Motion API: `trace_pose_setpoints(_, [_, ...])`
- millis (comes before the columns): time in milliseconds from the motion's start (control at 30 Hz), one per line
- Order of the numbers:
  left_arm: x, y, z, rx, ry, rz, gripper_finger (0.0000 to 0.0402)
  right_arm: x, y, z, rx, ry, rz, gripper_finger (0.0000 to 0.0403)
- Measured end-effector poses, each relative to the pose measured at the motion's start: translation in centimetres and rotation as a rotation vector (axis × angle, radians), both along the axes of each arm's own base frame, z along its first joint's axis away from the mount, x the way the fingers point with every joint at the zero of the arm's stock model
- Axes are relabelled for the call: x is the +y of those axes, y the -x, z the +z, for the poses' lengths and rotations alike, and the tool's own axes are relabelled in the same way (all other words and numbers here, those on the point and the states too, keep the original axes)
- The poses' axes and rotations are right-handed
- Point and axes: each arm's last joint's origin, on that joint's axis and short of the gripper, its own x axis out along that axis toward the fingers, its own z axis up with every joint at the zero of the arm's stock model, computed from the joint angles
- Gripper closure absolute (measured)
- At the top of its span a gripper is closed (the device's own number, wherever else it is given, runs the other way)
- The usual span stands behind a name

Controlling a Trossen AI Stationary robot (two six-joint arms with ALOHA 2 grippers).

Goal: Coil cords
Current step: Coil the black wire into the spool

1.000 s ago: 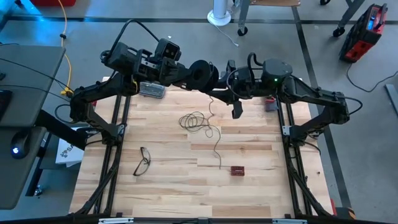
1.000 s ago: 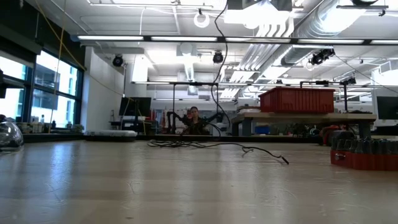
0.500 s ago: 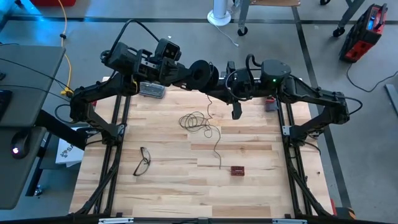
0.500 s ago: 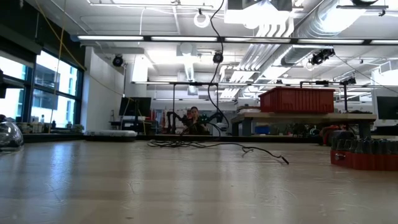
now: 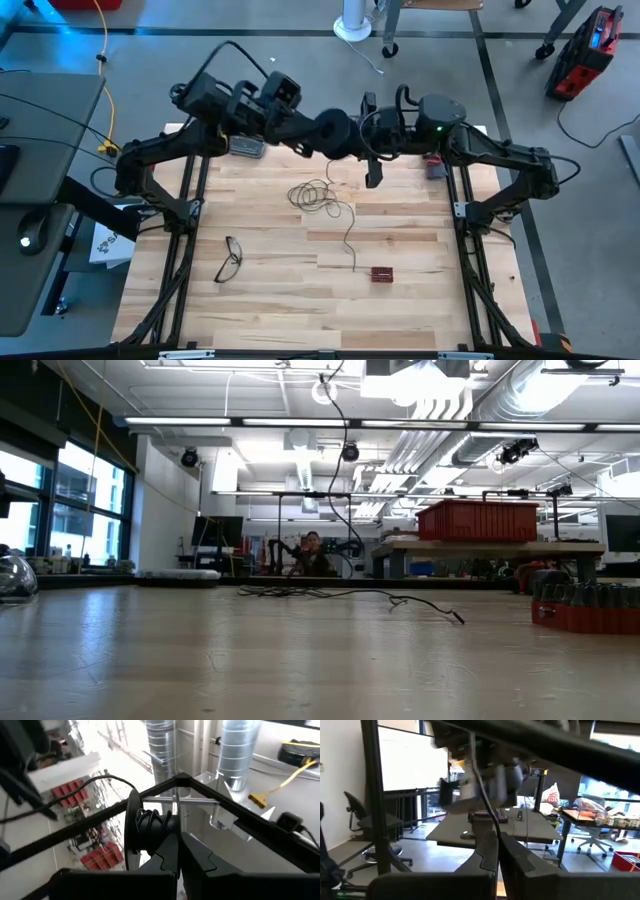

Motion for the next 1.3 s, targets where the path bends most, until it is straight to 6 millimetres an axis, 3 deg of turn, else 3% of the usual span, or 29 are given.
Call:
trace_pose_setpoints(533, [-1.4, -1.1, -1.6, 0.211, 0.063, -0.082, 0.0401, -0.5, -0.1, 0.5, -0.064, 0.014, -0.025, 0.0402])
trace_pose_setpoints(867, [-1.4, -2.9, -2.1, 0.153, 0.119, -0.133, 0.0401, -2.2, -1.1, -0.8, 0.011, -0.211, 0.000, 0.0403])
trace_pose_setpoints(1300, [1.5, -3.4, -2.5, 0.138, 0.101, -0.121, 0.0401, 0.3, -1.6, -1.3, 0.077, -0.327, 0.065, 0.0403])
